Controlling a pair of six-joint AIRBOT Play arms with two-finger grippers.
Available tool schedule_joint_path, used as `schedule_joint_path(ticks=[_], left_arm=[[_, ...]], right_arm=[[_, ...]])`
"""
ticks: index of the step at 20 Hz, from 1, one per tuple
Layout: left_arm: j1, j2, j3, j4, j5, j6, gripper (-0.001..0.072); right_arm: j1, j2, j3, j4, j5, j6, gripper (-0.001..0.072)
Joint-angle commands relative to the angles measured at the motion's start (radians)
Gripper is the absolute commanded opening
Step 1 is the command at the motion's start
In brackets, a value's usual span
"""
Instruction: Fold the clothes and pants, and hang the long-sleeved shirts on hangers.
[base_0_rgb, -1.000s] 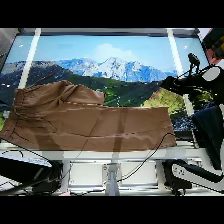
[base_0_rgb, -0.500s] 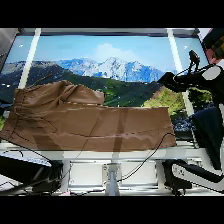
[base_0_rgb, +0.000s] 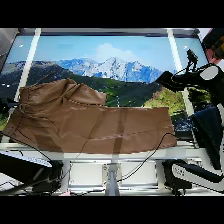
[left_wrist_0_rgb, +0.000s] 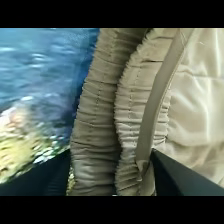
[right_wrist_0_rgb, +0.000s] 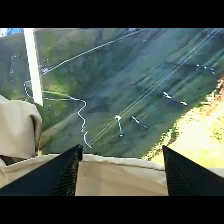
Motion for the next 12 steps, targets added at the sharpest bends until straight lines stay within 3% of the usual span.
schedule_joint_path(ticks=[1,3,4,6,7,10,12], left_arm=[[-0.036,-0.002,-0.003,0.033,-0.034,0.079,0.0462],[-0.056,-0.002,-0.003,0.048,-0.047,0.145,0.0308],[-0.062,-0.002,-0.003,0.048,-0.053,0.174,0.0268],[-0.071,-0.002,-0.003,0.047,-0.056,0.215,0.0095],[-0.071,0.0,-0.002,0.046,-0.06,0.224,0.0054],[-0.052,0.02,-0.002,0.043,-0.074,0.233,0.0052],[-0.028,0.061,-0.002,0.038,-0.077,0.297,0.0052]], right_arm=[[0.001,0.0,0.001,-0.007,-0.003,-0.001,0.0547],[0.001,0.0,0.001,-0.008,-0.016,-0.001,0.0547],[0.001,0.0,0.001,-0.01,-0.027,-0.001,0.0547],[0.001,0.0,0.001,-0.01,-0.037,-0.001,0.0547],[0.001,0.0,0.001,-0.011,-0.037,-0.001,0.0547],[0.001,-0.006,0.001,-0.01,-0.035,-0.001,0.0547],[0.002,-0.037,0.001,-0.002,-0.017,-0.001,0.0546]])
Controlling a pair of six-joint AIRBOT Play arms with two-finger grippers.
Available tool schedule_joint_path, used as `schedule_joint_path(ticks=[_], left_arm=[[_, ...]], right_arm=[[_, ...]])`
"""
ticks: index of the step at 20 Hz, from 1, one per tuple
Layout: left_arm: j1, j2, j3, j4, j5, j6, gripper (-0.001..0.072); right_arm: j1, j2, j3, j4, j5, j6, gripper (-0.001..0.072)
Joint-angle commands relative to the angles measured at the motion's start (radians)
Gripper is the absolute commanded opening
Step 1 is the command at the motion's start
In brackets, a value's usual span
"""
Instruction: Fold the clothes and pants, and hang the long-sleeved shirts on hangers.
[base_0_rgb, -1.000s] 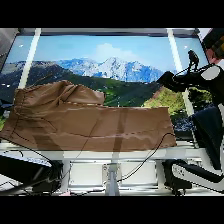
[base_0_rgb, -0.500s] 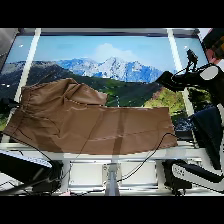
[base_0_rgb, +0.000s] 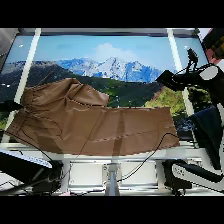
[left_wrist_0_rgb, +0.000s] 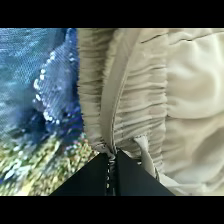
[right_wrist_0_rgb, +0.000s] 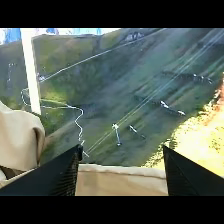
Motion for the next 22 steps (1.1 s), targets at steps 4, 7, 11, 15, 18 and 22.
schedule_joint_path(ticks=[4,7,11,15,18,22], left_arm=[[0.055,0.095,0.001,-0.099,-0.027,0.132,0.0053],[0.054,0.096,0.001,-0.115,-0.016,0.037,0.0539],[0.053,0.093,0.001,-0.024,0.008,-0.033,0.0562],[0.049,0.057,0.0,0.023,0.017,-0.034,0.0562],[0.039,0.02,-0.001,0.043,0.032,-0.034,0.0585],[0.031,-0.006,-0.001,0.036,0.055,-0.034,0.0599]], right_arm=[[0.047,-0.126,0.001,0.01,0.004,-0.001,0.0547],[0.092,-0.188,0.001,0.009,-0.029,-0.014,0.0548],[0.109,-0.221,0.001,0.01,-0.044,-0.016,0.0547],[0.109,-0.221,0.004,0.013,-0.048,-0.016,0.0548],[0.109,-0.221,0.004,0.018,-0.048,-0.016,0.0547],[0.109,-0.22,0.004,0.044,-0.048,-0.016,0.0547]])
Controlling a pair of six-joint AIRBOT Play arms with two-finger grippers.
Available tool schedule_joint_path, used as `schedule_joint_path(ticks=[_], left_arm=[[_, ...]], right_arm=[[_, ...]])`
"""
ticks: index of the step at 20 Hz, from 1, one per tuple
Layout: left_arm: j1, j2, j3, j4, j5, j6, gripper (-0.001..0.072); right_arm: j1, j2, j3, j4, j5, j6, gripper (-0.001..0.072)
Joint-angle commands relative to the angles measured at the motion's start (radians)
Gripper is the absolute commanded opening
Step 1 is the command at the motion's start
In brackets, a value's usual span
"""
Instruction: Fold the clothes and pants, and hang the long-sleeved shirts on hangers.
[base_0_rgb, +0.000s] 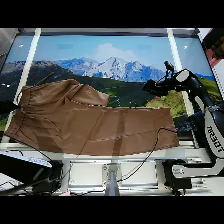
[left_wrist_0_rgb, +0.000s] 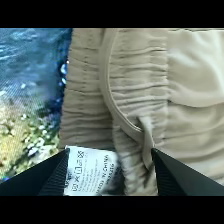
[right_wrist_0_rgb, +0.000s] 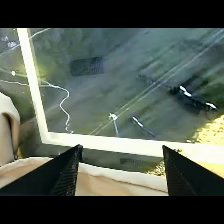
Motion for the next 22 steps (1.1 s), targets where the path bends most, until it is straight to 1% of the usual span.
schedule_joint_path(ticks=[1,8,12,16,19,22], left_arm=[[-0.003,-0.019,0.0,0.008,0.017,-0.002,0.0599],[0.006,-0.032,0.001,-0.005,0.026,-0.021,0.0599],[-0.004,-0.05,-0.001,-0.132,-0.007,-0.02,0.0598],[-0.006,-0.031,-0.001,-0.165,-0.014,-0.018,0.0598],[0.034,0.032,0.0,-0.148,0.035,-0.016,0.0598],[0.067,0.08,0.0,-0.147,0.091,0.028,0.0597]], right_arm=[[0.001,-0.001,0.0,0.02,0.0,0.0,0.0547],[0.001,-0.001,0.0,0.034,-0.001,0.0,0.0548],[0.001,-0.001,0.0,0.034,-0.004,0.0,0.0548],[0.001,-0.001,0.0,0.034,-0.005,0.0,0.0548],[0.001,-0.001,0.0,0.033,-0.005,0.0,0.0547],[0.001,-0.001,0.0,0.033,-0.017,0.0,0.0548]])
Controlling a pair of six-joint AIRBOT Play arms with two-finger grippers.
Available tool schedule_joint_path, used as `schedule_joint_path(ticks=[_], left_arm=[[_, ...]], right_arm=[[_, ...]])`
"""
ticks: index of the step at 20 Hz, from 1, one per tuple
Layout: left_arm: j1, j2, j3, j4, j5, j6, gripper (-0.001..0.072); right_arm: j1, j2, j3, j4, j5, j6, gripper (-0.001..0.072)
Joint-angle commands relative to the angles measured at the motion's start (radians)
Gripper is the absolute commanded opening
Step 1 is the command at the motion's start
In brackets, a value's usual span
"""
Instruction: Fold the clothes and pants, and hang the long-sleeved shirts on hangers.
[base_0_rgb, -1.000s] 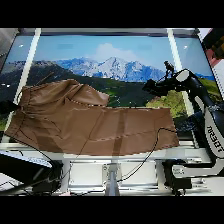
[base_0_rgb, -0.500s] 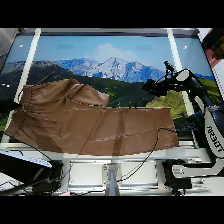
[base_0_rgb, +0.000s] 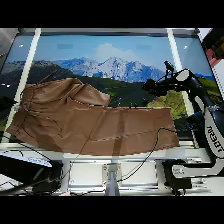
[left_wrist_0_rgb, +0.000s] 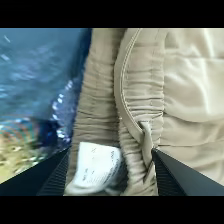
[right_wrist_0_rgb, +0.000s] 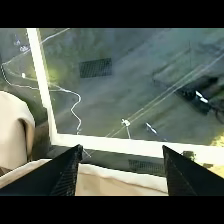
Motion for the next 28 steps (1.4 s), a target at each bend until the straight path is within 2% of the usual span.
schedule_joint_path(ticks=[1,5,12,22,24,28], left_arm=[[0.026,0.038,0.001,-0.002,0.056,0.031,0.0597],[-0.001,-0.008,0.001,0.111,0.028,-0.023,0.0598],[-0.064,-0.083,0.001,0.087,0.009,-0.035,0.0598],[-0.074,-0.091,-0.017,0.03,-0.033,-0.041,0.0594],[-0.082,-0.091,-0.049,0.035,-0.048,-0.04,0.0541],[-0.115,-0.089,-0.075,0.185,-0.095,-0.01,0.0529]], right_arm=[[0.0,-0.001,0.0,0.0,-0.022,0.0,0.0547],[0.0,-0.001,0.0,0.0,-0.052,0.0,0.0547],[0.0,0.0,0.0,0.0,-0.053,0.001,0.0548],[0.0,-0.001,0.0,-0.002,-0.054,0.0,0.0548],[0.0,0.0,0.0,-0.003,-0.054,0.0,0.0547],[0.0,-0.001,0.0,-0.003,-0.054,0.001,0.0547]])
